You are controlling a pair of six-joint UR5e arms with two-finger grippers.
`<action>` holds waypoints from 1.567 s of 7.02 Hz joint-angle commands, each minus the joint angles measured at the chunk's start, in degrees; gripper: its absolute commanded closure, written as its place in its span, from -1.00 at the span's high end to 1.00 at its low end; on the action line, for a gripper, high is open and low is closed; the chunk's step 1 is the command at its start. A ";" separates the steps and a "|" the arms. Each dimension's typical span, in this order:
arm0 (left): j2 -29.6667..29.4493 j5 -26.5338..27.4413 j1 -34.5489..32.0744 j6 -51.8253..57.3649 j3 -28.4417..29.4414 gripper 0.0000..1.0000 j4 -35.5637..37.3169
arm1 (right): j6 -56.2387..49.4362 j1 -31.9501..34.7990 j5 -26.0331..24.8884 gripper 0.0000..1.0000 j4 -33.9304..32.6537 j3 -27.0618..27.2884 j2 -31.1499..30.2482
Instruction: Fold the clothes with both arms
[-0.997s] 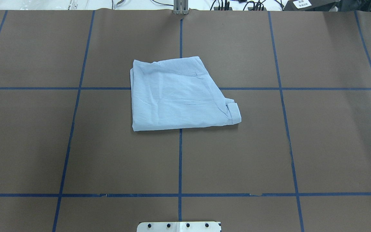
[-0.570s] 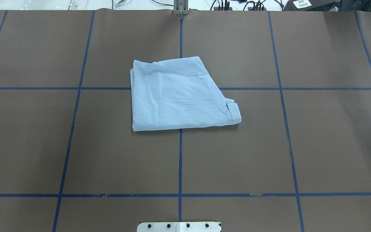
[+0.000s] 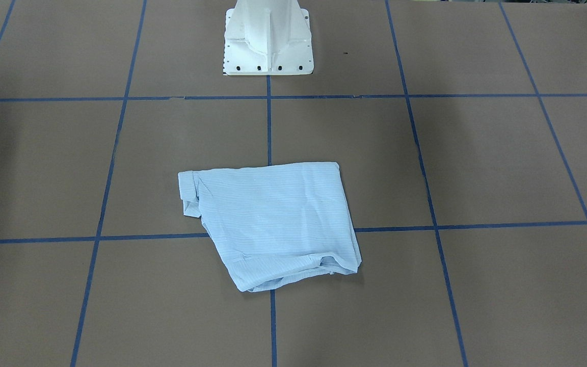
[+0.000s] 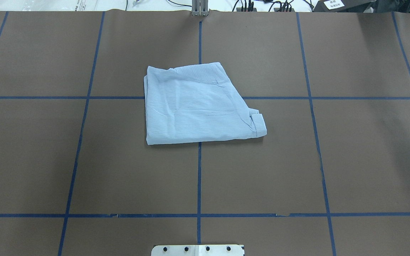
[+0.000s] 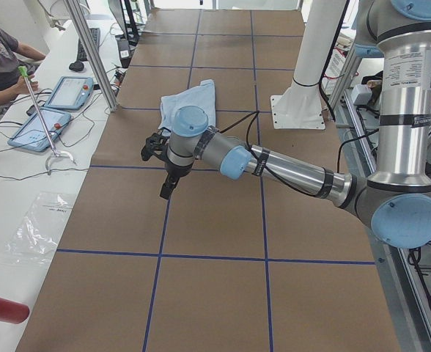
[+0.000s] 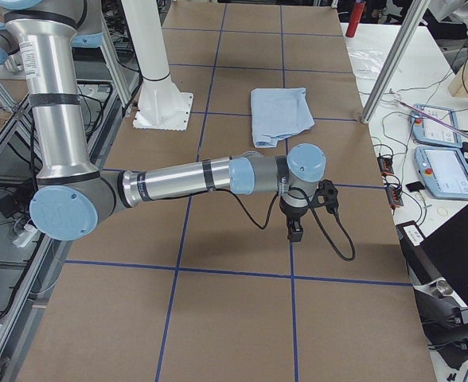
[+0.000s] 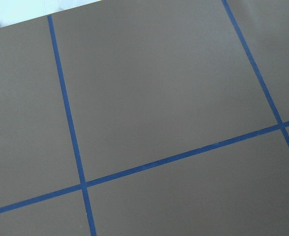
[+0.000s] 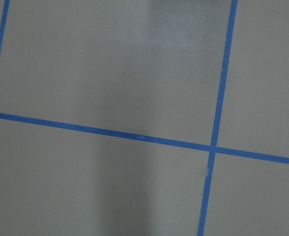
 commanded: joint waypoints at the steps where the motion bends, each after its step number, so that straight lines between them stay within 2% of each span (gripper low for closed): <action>1: 0.36 -0.12 0.00 0.14 -1.84 1.00 -0.04 | 0.36 -0.07 0.00 1.00 0.05 1.20 0.27; 6: 0.01 -0.47 0.09 0.14 -2.38 1.00 -0.04 | 0.36 -0.24 0.18 1.00 0.14 2.07 0.01; 7: 0.01 -3.08 0.09 0.05 -2.12 1.00 -0.13 | 0.44 -0.33 0.26 1.00 0.05 2.52 0.10; 11: -0.08 -3.46 0.09 -0.04 -2.47 1.00 -0.13 | 0.62 -0.86 0.26 1.00 0.05 4.19 0.27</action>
